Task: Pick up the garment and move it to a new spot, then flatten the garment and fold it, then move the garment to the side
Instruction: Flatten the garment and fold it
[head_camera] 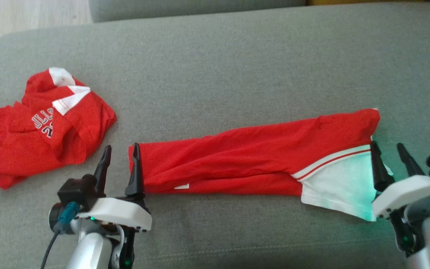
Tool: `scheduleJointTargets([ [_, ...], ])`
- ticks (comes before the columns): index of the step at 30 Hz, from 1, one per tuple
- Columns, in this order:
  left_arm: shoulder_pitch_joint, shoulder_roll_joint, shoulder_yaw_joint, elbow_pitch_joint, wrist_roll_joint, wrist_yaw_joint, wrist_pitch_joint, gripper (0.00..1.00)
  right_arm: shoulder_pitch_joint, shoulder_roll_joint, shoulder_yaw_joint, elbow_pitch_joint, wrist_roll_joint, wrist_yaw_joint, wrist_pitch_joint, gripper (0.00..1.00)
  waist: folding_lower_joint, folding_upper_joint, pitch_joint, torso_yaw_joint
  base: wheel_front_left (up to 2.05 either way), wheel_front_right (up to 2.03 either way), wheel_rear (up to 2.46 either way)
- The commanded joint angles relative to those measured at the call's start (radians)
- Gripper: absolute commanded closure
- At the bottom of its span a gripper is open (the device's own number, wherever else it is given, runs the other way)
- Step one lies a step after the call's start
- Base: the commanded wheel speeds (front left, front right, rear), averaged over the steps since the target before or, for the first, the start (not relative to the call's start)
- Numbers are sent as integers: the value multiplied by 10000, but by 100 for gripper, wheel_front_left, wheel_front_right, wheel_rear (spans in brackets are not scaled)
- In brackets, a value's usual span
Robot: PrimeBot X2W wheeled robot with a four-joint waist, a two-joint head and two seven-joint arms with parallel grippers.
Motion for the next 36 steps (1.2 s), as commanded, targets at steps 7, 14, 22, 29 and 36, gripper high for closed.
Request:
scheduleJointTargets([
  [7,-749,-50,278,-37,329,-353,-119,0,-1475,-130,-51,1461,179,-9,528,0,0,0,663,324,0,0,0],
  [14,-1013,-84,353,-19,466,-476,-120,0,-2337,-320,-473,3034,1,-9,698,0,0,0,1117,599,0,0,0],
  [22,-1130,-109,502,-23,524,-516,-120,0,-2606,-353,404,3826,742,-9,1400,100,0,0,1141,670,0,0,0],
  [29,-1060,-123,530,-26,521,-492,-120,0,-2733,-933,437,3829,777,-9,914,100,0,0,932,486,0,0,0],
  [36,-1041,-128,479,-69,461,-478,-120,0,-3200,-1499,-494,3973,-135,-9,145,100,0,0,831,388,0,0,0],
])
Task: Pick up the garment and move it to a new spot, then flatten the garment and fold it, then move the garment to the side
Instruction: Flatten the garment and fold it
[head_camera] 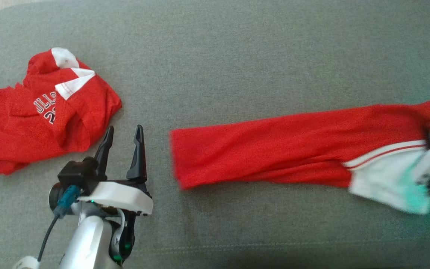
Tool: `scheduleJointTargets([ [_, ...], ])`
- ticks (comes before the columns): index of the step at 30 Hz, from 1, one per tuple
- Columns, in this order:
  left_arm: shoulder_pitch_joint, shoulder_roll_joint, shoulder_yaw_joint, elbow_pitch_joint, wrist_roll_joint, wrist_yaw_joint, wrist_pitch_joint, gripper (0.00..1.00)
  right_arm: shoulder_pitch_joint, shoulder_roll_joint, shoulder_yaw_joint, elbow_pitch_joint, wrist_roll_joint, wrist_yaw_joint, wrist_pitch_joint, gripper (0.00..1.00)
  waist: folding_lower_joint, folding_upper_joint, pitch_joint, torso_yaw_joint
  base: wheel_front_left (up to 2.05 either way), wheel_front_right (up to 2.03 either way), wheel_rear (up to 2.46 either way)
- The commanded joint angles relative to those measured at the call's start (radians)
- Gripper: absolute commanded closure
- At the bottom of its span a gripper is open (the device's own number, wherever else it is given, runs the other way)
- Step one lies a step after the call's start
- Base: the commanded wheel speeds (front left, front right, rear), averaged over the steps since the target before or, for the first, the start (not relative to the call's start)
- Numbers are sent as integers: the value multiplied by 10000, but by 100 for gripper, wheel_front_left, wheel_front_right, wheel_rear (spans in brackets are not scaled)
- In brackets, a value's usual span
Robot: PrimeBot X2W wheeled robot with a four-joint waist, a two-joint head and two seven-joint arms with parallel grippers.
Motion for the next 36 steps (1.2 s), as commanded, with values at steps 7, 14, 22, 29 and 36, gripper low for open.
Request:
scheduleJointTargets([
  [7,-245,28,180,-322,-177,130,-120,0,-1135,-556,-1800,-128,-2409,-9,-529,100,0,0,-176,20,0,0,0],
  [14,-41,27,150,-281,-406,261,-120,0,-1188,698,-1362,-1122,-2827,-9,721,100,0,0,-554,-98,0,0,0],
  [22,138,26,36,-309,-539,375,-120,0,-251,2138,602,-4122,-55,-9,3066,100,0,0,-891,-349,0,0,0],
  [29,161,26,5,-300,-594,395,-120,0,689,2261,2070,-5259,3550,-9,3427,100,0,0,-954,-328,0,0,0],
  [36,106,26,-129,-211,-606,366,-120,0,500,2264,4203,-3968,6353,-9,1779,100,0,0,-910,-147,0,0,0],
])
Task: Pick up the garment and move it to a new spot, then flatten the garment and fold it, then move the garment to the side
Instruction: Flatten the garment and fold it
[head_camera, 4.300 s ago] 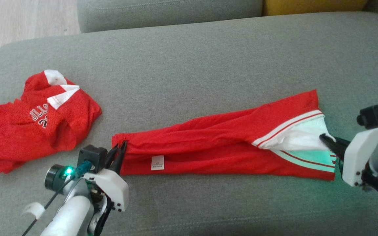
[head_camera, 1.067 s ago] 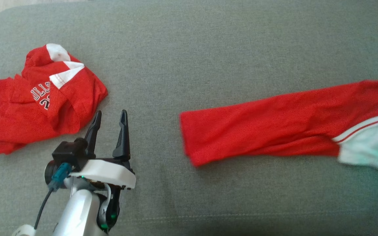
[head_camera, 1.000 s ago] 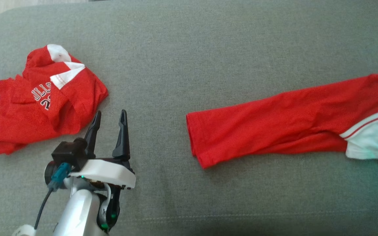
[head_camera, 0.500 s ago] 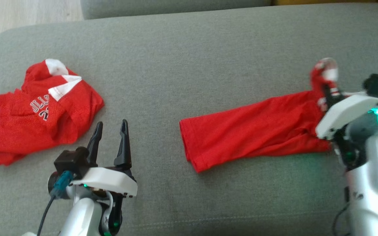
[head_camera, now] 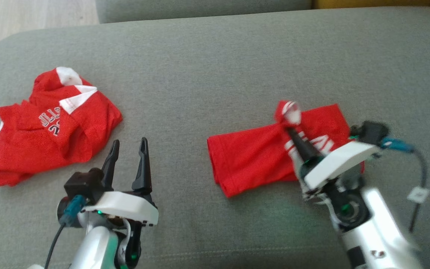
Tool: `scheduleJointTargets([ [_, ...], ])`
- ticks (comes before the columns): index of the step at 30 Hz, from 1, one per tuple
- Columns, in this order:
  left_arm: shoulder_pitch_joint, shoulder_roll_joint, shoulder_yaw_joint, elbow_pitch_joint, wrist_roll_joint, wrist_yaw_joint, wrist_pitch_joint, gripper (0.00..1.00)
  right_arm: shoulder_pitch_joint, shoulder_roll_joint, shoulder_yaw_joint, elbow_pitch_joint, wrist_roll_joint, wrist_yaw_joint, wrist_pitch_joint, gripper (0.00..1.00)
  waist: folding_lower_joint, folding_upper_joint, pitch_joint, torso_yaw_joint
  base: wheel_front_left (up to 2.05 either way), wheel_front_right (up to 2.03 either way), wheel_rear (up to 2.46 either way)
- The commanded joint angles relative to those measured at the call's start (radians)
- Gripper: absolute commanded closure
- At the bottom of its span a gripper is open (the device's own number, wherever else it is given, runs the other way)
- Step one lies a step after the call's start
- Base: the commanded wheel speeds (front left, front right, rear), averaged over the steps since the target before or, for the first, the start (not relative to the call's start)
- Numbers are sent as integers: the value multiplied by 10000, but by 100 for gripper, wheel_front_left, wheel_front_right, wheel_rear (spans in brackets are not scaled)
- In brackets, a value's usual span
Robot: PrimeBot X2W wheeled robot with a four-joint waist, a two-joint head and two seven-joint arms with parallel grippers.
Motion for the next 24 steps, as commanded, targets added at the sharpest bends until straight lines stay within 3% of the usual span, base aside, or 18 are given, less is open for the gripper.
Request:
scheduleJointTargets([
  [1,-302,34,210,-234,-35,14,-120,0,-635,59,689,107,558,-7,-504,100,0,0,-30,117,0,0,0],
  [14,-205,34,-74,-117,-172,68,-120,0,-2430,60,4574,3085,4360,-7,-3265,100,0,0,37,748,0,0,0],
  [15,-202,34,-77,-102,-172,66,-120,0,-2577,60,4855,3309,4611,-7,-3439,75,0,0,41,777,0,0,0],
  [16,-201,34,-80,-86,-174,70,-120,0,-2704,60,5135,3551,4842,-7,-3595,0,0,0,39,803,0,0,0],
  [24,-69,34,62,-35,-123,111,-120,0,-3835,60,7063,4254,6257,-7,-4436,0,0,0,-161,605,0,0,0],
])
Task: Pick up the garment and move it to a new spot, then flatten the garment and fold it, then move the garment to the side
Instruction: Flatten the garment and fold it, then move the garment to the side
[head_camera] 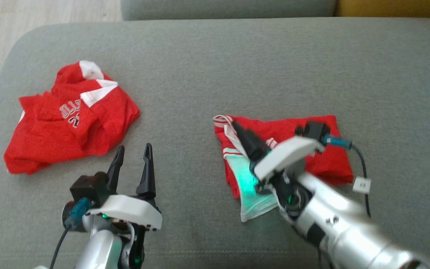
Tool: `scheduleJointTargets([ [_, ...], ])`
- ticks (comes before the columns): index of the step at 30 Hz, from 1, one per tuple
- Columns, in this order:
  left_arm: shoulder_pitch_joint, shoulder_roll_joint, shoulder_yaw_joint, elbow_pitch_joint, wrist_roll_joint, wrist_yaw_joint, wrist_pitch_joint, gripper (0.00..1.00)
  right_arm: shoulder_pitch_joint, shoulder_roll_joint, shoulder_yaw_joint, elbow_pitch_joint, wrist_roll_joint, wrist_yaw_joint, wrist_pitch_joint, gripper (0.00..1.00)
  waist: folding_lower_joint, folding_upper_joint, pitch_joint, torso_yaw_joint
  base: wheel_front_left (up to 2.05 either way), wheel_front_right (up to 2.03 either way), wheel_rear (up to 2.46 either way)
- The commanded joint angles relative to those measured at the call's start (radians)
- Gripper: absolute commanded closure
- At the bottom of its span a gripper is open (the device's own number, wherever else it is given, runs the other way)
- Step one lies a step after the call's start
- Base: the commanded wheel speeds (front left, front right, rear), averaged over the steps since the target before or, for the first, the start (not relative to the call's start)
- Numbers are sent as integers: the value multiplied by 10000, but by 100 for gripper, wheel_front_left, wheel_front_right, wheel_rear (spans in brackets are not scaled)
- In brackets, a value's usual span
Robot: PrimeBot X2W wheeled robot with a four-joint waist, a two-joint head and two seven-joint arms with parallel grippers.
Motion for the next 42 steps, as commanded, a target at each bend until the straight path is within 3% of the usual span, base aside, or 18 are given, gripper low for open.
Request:
scheduleJointTargets([
  [1,-78,32,338,-281,30,23,-120,0,-765,116,177,-99,146,-7,-321,0,0,0,-129,-168,0,0,0],
  [4,-20,32,390,-336,42,44,-120,0,-1433,116,408,395,3,-7,-599,0,0,0,-268,-376,0,0,0],
  [7,24,32,408,-427,55,73,-120,0,-2197,-13,757,1112,-1000,-7,-960,0,0,0,-381,-574,0,0,0],
  [15,13,32,435,-685,46,145,-120,0,-2678,-1663,989,1761,-3845,-7,-1418,0,0,0,-468,-934,0,0,0],
  [19,23,32,485,-800,76,148,-120,0,-2258,-2592,-197,1206,-5726,-7,-1429,0,0,0,-380,-1064,0,0,0],
  [24,9,32,604,-884,42,104,-120,0,-633,-3273,-2811,-84,-8250,-7,-1431,0,0,0,-250,-1145,0,0,0],
  [25,11,32,629,-899,39,91,-120,0,-191,-3268,-3431,-402,-8729,-7,-1431,0,0,0,-232,-1155,0,0,0],
  [26,11,32,629,-899,39,91,-120,0,-191,-3268,-3431,-402,-8729,-7,-1431,0,0,0,-232,-1155,0,0,0],
  [29,56,32,708,-961,49,44,-120,0,1198,-2995,-5185,-1445,-10101,-7,-1432,0,0,0,-192,-1178,0,0,0],
  [34,223,32,819,-1068,100,-32,-120,0,3112,-2057,-7456,-3006,-12145,-7,-1432,0,0,0,-177,-1193,0,0,0],
  [42,365,32,953,-1396,248,-65,-120,0,4419,-841,-8713,-4617,-13707,-7,-1071,0,0,0,-152,-1181,0,0,0],
])
